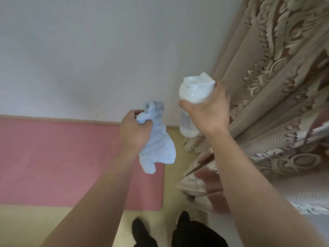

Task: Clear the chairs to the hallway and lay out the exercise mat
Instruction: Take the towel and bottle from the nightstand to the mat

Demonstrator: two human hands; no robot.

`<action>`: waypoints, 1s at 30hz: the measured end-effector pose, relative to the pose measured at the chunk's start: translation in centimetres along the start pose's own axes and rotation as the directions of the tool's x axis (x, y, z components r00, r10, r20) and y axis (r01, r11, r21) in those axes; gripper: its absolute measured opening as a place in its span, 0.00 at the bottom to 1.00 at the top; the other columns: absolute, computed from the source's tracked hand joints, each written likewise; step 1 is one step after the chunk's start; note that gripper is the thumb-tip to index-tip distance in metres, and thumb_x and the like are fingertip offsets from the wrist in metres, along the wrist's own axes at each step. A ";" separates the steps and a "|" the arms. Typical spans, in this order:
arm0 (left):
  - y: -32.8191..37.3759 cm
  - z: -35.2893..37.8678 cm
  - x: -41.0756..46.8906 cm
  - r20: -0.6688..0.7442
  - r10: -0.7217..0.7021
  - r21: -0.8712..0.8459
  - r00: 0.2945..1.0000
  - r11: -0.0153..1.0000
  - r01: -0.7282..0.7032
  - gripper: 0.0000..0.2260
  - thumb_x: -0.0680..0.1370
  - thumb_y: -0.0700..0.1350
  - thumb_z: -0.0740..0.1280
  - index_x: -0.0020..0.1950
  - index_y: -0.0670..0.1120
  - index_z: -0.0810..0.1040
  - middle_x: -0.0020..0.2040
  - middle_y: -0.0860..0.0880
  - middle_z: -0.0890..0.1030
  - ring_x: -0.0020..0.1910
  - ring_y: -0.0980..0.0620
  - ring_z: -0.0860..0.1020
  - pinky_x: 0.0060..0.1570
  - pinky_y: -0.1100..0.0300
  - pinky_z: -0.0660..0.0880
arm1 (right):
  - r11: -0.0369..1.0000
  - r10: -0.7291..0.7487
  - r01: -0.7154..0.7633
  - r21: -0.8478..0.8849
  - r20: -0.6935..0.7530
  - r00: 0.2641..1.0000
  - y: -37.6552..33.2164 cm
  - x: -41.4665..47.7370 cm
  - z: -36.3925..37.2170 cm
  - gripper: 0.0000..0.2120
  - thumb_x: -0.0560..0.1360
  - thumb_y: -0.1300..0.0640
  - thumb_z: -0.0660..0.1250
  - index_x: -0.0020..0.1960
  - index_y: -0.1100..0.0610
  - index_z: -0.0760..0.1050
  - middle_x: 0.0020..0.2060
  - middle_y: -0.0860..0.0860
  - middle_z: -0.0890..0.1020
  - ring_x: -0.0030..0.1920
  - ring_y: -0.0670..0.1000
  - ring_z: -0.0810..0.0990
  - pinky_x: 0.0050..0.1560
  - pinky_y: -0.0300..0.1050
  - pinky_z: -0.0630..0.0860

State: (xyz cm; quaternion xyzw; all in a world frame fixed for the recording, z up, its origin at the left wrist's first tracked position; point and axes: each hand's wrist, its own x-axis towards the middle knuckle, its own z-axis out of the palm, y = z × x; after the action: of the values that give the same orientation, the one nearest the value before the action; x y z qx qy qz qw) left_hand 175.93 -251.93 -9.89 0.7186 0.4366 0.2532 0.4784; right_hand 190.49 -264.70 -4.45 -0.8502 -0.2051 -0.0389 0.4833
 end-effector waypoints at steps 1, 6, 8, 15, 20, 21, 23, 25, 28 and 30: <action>-1.7 1.5 0.1 -0.005 -0.048 -0.002 0.999 0.999 0.048 0.07 0.75 0.45 0.69 0.47 0.57 0.76 0.41 0.61 0.80 0.38 0.68 0.77 0.34 0.70 0.69 | 1.000 0.013 -0.013 -0.013 0.021 1.000 1.5 0.6 1.2 0.45 0.55 0.38 0.77 0.68 0.47 0.65 0.57 0.44 0.71 0.49 0.28 0.65 0.41 0.21 0.64; -7.8 8.0 0.7 -0.002 -0.226 -0.023 0.974 0.974 0.226 0.03 0.77 0.48 0.70 0.46 0.57 0.78 0.41 0.56 0.83 0.43 0.57 0.81 0.46 0.59 0.77 | 0.997 0.069 -0.068 -0.024 0.047 0.996 8.5 2.4 6.6 0.43 0.55 0.43 0.79 0.66 0.53 0.69 0.55 0.44 0.72 0.59 0.51 0.75 0.58 0.38 0.70; -10.6 11.2 1.4 -0.032 -0.294 -0.029 0.955 0.956 0.293 0.08 0.77 0.51 0.70 0.40 0.60 0.76 0.40 0.57 0.82 0.44 0.54 0.82 0.47 0.55 0.78 | 0.994 0.108 -0.106 -0.032 0.062 0.992 12.3 2.7 9.5 0.43 0.55 0.43 0.80 0.66 0.53 0.70 0.55 0.45 0.74 0.59 0.50 0.76 0.54 0.37 0.69; -22.4 22.9 3.0 0.007 -0.550 -0.125 0.835 0.828 0.546 0.04 0.79 0.52 0.68 0.44 0.59 0.77 0.45 0.57 0.83 0.46 0.57 0.81 0.41 0.61 0.75 | 0.946 0.300 -0.283 -0.155 0.099 0.949 26.9 2.8 18.1 0.44 0.56 0.40 0.78 0.69 0.47 0.67 0.58 0.43 0.79 0.58 0.51 0.80 0.57 0.48 0.76; -34.8 32.2 4.4 0.068 -0.714 -0.047 0.697 0.696 0.717 0.05 0.79 0.47 0.66 0.53 0.48 0.78 0.49 0.49 0.84 0.45 0.51 0.81 0.42 0.58 0.75 | 0.912 0.372 -0.333 -0.239 0.137 0.918 39.4 2.7 25.1 0.46 0.56 0.43 0.79 0.70 0.50 0.66 0.59 0.45 0.78 0.56 0.51 0.80 0.58 0.54 0.78; -37.6 34.4 4.7 0.087 -0.740 -0.016 0.667 0.668 0.744 0.06 0.79 0.46 0.66 0.54 0.46 0.78 0.50 0.47 0.84 0.47 0.49 0.81 0.46 0.56 0.77 | 0.909 0.379 -0.337 -0.245 0.151 0.913 42.2 2.5 26.7 0.45 0.56 0.43 0.79 0.70 0.50 0.66 0.58 0.44 0.77 0.55 0.50 0.79 0.57 0.53 0.79; -41.6 37.4 4.8 0.112 -0.784 0.026 0.611 0.617 0.787 0.09 0.79 0.44 0.66 0.57 0.43 0.78 0.53 0.43 0.83 0.52 0.44 0.82 0.54 0.50 0.78 | 0.910 0.382 -0.333 -0.246 0.188 0.905 46.5 2.0 29.1 0.46 0.57 0.44 0.80 0.70 0.51 0.66 0.58 0.44 0.76 0.55 0.49 0.78 0.56 0.53 0.79; -46.4 41.4 5.0 0.162 -0.779 0.086 0.605 0.622 0.778 0.13 0.76 0.42 0.67 0.61 0.44 0.78 0.55 0.44 0.83 0.55 0.43 0.82 0.55 0.50 0.80 | 0.908 0.393 -0.339 -0.247 0.216 0.894 51.8 1.6 32.2 0.47 0.57 0.45 0.81 0.71 0.51 0.65 0.61 0.46 0.76 0.57 0.50 0.79 0.56 0.53 0.80; -51.5 45.5 4.7 0.197 -0.752 0.175 0.629 0.658 0.732 0.14 0.76 0.40 0.66 0.61 0.47 0.78 0.54 0.47 0.82 0.54 0.45 0.81 0.49 0.56 0.77 | 0.910 0.390 -0.332 -0.249 0.240 0.889 57.8 0.9 35.7 0.47 0.58 0.47 0.82 0.71 0.51 0.64 0.62 0.47 0.76 0.58 0.50 0.78 0.56 0.51 0.79; -54.9 48.2 4.6 0.212 -0.722 0.228 0.659 0.692 0.685 0.09 0.78 0.40 0.64 0.56 0.45 0.79 0.49 0.47 0.82 0.51 0.45 0.81 0.45 0.58 0.72 | 0.916 0.380 -0.328 -0.231 0.242 0.893 61.6 0.4 38.0 0.46 0.58 0.48 0.82 0.71 0.52 0.65 0.62 0.48 0.75 0.58 0.50 0.78 0.56 0.47 0.78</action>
State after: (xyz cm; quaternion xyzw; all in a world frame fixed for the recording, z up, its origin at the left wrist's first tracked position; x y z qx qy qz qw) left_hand 194.71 -261.55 -79.96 0.5508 0.6223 -0.0867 0.5494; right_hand 209.68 -260.38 -74.09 -0.9111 -0.1085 0.1529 0.3672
